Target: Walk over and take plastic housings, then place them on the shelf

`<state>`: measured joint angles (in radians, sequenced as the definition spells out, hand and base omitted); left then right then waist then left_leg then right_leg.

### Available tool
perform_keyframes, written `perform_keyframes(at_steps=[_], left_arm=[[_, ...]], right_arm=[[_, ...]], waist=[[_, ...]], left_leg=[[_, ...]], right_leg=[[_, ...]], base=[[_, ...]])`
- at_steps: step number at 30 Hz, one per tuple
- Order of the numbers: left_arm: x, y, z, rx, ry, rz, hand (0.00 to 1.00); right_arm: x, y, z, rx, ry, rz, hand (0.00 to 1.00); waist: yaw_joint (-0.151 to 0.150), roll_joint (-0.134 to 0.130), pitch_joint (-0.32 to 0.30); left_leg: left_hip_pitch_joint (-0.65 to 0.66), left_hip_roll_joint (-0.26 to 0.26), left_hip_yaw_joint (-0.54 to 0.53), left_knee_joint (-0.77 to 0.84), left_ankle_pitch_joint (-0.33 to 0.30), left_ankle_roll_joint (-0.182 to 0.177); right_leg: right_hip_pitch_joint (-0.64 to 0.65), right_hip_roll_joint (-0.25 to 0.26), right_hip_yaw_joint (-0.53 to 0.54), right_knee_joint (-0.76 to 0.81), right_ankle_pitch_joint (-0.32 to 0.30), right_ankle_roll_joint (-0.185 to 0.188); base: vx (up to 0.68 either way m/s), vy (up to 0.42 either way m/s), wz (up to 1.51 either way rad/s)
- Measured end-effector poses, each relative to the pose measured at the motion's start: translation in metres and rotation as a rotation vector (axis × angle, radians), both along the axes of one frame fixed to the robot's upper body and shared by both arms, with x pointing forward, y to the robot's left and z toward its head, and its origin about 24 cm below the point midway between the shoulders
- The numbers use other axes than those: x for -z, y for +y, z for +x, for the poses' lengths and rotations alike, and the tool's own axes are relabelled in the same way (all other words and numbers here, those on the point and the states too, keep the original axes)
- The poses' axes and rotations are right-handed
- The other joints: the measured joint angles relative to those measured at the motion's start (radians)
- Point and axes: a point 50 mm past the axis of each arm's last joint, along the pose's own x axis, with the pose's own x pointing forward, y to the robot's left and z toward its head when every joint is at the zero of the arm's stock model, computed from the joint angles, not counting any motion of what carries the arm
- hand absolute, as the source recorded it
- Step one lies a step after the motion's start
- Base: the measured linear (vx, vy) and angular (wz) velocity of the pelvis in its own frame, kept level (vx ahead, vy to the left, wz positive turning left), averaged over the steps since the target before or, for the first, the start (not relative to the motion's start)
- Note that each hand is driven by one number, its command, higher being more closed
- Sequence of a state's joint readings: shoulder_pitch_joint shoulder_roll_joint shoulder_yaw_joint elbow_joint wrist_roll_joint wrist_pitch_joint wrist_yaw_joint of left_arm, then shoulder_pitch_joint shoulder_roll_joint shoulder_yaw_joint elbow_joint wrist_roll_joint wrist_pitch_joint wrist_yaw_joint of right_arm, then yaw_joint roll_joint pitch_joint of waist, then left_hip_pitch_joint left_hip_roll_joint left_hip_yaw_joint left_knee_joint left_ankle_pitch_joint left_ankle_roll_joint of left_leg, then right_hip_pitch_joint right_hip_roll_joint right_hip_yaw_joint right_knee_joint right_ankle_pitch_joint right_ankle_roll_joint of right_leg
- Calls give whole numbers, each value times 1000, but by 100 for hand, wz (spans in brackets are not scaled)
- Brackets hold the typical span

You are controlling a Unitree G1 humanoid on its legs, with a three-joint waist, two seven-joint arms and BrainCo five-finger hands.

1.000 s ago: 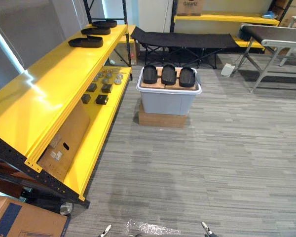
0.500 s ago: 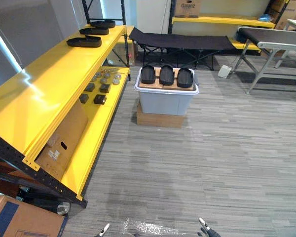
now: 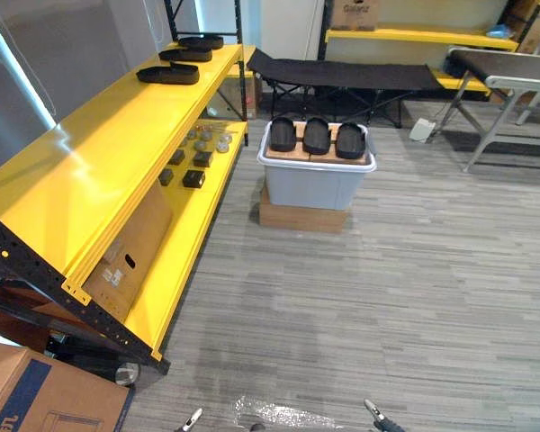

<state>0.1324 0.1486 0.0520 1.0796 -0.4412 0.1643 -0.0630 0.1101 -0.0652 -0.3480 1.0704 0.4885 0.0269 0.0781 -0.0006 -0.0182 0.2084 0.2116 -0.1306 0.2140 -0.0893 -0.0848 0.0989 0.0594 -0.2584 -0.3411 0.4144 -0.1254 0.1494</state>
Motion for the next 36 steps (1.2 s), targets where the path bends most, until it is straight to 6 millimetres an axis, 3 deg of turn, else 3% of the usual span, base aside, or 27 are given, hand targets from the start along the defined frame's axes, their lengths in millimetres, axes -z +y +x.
perform_keyframes(at_steps=[1, 2, 3, 5, 7, 11, 13, 14, 16, 17, 18, 20, 21, 23, 25, 26, 27, 29, 30, 31, 32, 33, 34, 36], left_arm=[[0, -1, 2, 27, 1, 5, 0], [-1, 2, 5, 54, 6, 14, 0], [-1, 4, 4, 75, 18, 26, 0], [-2, 9, 7, 85, 25, 35, 0], [-3, 12, 10, 108, 35, 43, 0], [-3, 10, 14, 70, 16, 22, 0], [-3, 9, 12, 42, 10, 13, 0], [-2, 6, 4, 5, 19, -2, 0], [-2, 5, 1, -34, 13, -19, 0], [-1, -1, 2, -41, 4, -36, 0], [0, -8, 2, -60, -4, -57, 0], [0, -14, 4, -76, -14, -73, 0], [0, -14, 5, -74, -26, -72, 0], [-1, -15, 4, -76, -47, -61, 0], [-1, -13, -6, -85, -45, -44, 0], [1, -17, -16, -82, -26, -45, 0], [3, -23, -31, -57, 18, -47, 0], [3, -20, -43, -45, 36, -30, 0], [2, -12, -43, -24, 39, -4, 0], [2, -5, -37, 11, 35, 19, 0], [1, 2, -35, 35, 37, 46, 0], [0, 5, -32, 37, 31, 58, 0], [-1, 9, -29, 25, 27, 74, 0], [-4, 13, -20, -27, -17, 78, 0]], right_arm=[[-2, -3, 2, 18, -21, -11, 0], [-4, -6, 9, 36, -60, -15, 0], [-4, -1, 12, 41, -74, 5, 0], [-3, 8, 13, 34, -90, 35, 0], [0, 15, 8, 34, -61, 62, 0], [6, 15, -18, 39, 44, 72, 0], [7, 15, -27, 29, 92, 65, 0], [7, 12, -27, 29, 109, 62, 0], [6, 6, -26, 4, 116, 38, 0], [4, 1, -17, -11, 91, 14, 0], [2, -6, -8, -28, 74, -14, 0], [-2, -15, 0, -37, 48, -56, 0], [-4, -17, 8, -29, 16, -71, 0], [-9, -19, 30, -35, -55, -96, 0], [-17, -20, 53, -45, -132, -125, 0], [-22, -23, 63, -66, -170, -149, 0], [-23, -20, 65, -101, -172, -153, 0], [-20, -11, 64, -133, -160, -141, 0], [-19, -8, 62, -139, -147, -143, 0], [-19, -6, 63, -146, -141, -143, 0], [-18, -1, 64, -150, -137, -128, 0], [-17, 2, 64, -155, -134, -119, 0], [-14, 7, 58, -173, -112, -111, 0], [-10, 11, 51, -247, -79, -121, 0]], waist=[[-2, 8, 5], [-12, 13, 18], [-12, 10, 29], [-11, -5, 35], [-14, -16, 42], [-17, -14, 45], [-19, -11, 45], [-32, 6, 38], [-37, 26, 21], [-37, 48, 24], [-36, 87, 52], [-26, 97, 83], [0, 89, 87], [23, 78, 93], [56, 70, 94], [72, 89, 94], [74, 85, 92], [82, 39, 82], [80, 7, 81], [78, -17, 81], [79, -38, 84], [79, -48, 89], [77, -47, 97], [76, -33, 103]], left_leg=[[6, 4, -7, 3, 1, 9], [36, 12, -13, 6, 4, 24], [59, 24, -14, 6, -11, 17], [80, 42, -18, 7, -31, 1], [86, 49, -28, 7, -56, -24], [134, 41, -45, 15, -136, -74], [134, 51, -50, 122, -240, -98], [132, 77, -44, 203, -304, -166], [5, 128, -36, 506, -311, -196], [-121, 184, -21, 780, -252, -245], [-220, 258, 7, 1017, -205, -227], [-302, 280, 10, 1104, -237, -174], [-332, 250, 8, 1019, -254, -152], [-404, 196, -23, 815, -254, -146], [-482, 168, -99, 570, -175, -173], [-503, 191, -166, 420, -101, -207], [-497, 202, -156, 462, -1, -216], [-494, 162, -146, 535, -12, -171], [-494, 136, -146, 561, -33, -138], [-485, 114, -149, 560, -51, -109], [-440, 97, -144, 518, -61, -93], [-409, 88, -142, 494, -64, -89], [-327, 80, -141, 448, -74, -77], [-196, 87, -124, 389, -86, -62]], right_leg=[[-53, -13, 6, 100, 0, -23], [-109, -15, 31, 222, -39, -65], [-138, 19, 45, 234, -76, -67], [-181, 78, 46, 158, -90, -69], [-240, 136, 43, 23, -69, -52], [-308, 159, 43, -52, 20, -111], [-315, 169, 43, 2, 14, -141], [-304, 188, 44, 26, 25, -171], [-272, 217, 42, -4, 16, -197], [-227, 245, 47, -61, 9, -201], [-152, 280, 51, -117, 7, -205], [-26, 291, 74, -188, 3, -210], [41, 270, 106, -222, 3, -210], [110, 226, 144, -256, 2, -209], [140, 185, 187, -278, -40, -162], [177, 186, 207, -302, -87, -110], [223, 177, 219, -287, -139, -112], [252, 131, 234, -258, -202, -151], [247, 109, 239, -204, -210, -165], [172, 82, 238, -36, -180, -123], [68, 48, 238, 194, -118, -37], [27, 31, 236, 298, -98, -8], [-30, 13, 213, 448, -113, -16], [-74, -6, 110, 464, -170, -67]], base=[[228, 77, 18], [275, 53, 20], [283, 38, 16], [284, 13, 6], [298, -11, 13], [384, -25, 15], [454, -103, 5], [493, -124, -3], [547, -131, -10], [591, -113, -19], [593, -88, -19], [578, -35, -30], [549, 0, -47], [509, 99, -66], [440, 168, -90], [422, 272, -76], [348, 238, -57], [463, 306, -17], [632, 351, 8], [611, 299, 18], [485, 228, 20], [483, 189, 6], [379, 109, -3], [417, 92, -14]])
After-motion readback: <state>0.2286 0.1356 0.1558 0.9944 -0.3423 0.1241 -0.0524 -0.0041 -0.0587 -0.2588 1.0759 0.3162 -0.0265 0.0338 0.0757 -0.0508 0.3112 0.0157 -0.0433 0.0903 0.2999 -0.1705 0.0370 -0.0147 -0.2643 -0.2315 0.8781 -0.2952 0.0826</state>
